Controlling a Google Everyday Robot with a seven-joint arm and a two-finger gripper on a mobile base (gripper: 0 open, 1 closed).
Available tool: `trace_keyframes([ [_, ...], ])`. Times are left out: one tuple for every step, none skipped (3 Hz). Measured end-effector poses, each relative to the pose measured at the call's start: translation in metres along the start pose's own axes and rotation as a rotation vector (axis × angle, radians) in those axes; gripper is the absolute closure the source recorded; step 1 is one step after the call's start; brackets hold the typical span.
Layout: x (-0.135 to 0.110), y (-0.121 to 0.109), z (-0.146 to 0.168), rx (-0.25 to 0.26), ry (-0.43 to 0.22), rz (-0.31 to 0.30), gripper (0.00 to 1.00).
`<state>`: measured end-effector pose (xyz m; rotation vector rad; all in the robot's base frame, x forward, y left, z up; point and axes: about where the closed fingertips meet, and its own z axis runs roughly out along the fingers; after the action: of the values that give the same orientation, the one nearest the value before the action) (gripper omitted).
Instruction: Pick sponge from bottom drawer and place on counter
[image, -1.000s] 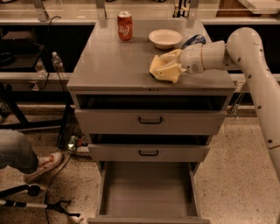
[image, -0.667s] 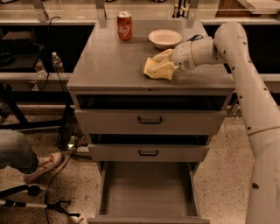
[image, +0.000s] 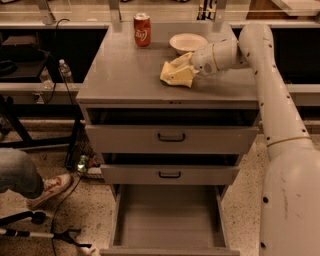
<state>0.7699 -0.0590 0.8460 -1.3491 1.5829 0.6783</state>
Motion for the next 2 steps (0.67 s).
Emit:
trace_keyframes([
  [-0.0037,-0.0090,-0.0025,0.020,-0.031,0.018,0.22],
  [-0.0057,-0.0130,-0.0049,0.031,-0.045,0.025,0.01],
])
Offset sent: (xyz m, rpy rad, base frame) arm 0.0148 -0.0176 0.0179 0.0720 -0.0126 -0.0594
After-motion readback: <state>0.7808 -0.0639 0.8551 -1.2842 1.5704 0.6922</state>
